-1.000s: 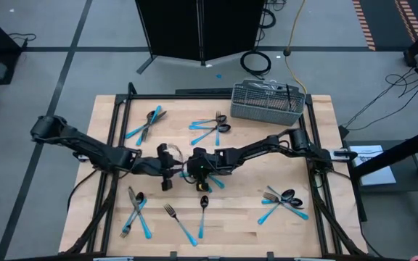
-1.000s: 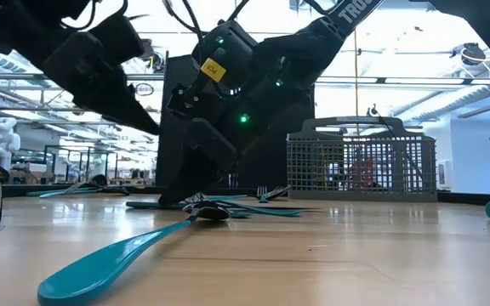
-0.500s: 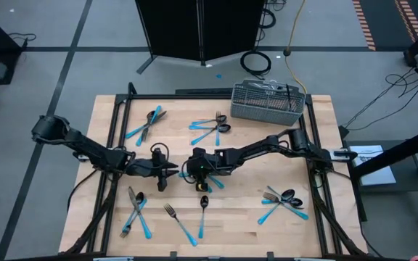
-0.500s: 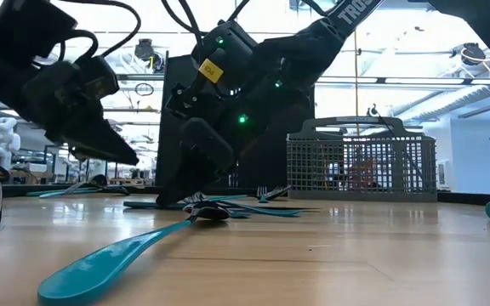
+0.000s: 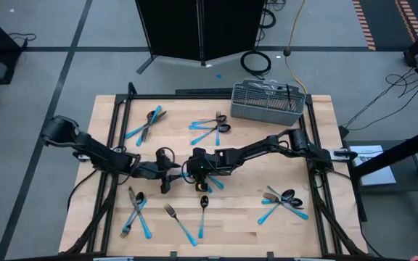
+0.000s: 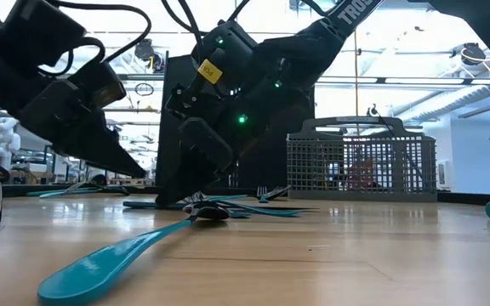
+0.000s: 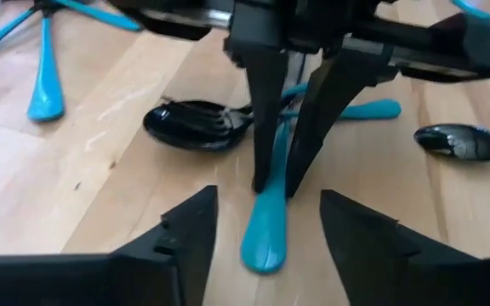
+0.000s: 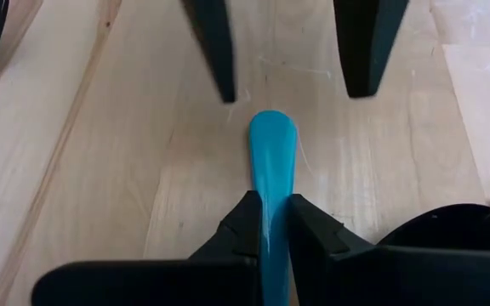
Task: Sort silverware
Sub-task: Put the blue knife into the right of the blue utensil organizer
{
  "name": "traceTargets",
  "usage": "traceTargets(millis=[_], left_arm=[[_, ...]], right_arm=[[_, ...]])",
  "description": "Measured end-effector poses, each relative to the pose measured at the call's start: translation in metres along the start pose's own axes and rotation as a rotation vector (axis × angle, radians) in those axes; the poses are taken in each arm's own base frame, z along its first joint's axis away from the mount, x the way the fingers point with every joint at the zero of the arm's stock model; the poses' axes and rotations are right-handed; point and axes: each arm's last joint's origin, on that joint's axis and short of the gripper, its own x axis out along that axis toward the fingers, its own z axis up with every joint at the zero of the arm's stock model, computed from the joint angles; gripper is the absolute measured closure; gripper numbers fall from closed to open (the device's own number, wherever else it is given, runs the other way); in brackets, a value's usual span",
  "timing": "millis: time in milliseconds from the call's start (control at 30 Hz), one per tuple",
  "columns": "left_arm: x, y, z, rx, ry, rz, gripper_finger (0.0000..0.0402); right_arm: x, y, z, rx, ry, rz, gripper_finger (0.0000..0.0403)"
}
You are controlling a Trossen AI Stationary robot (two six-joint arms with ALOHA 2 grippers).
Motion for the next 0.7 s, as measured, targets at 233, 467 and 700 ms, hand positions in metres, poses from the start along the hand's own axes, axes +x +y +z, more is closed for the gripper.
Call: traceTargets(millis=[233,467,700], left_arm=[[0.011,-0.001,-0.008,0.015,0.037,0.011,0.0169],[0.019,-0.001,-0.017,0.024,0.065,0.020,0.0168],[0.022,0.000,-0.021,0.050,0.077,0.024,0.0168]], right_arm=[[0.000,0.000,0.000,0.000,-0.001,0.000,0.0384],[0.000,0.000,0.000,0.000,-0.002,-0.001,0.0384],[0.000,0.000,0.002,-0.001,-0.018,-0.001,0.0384]])
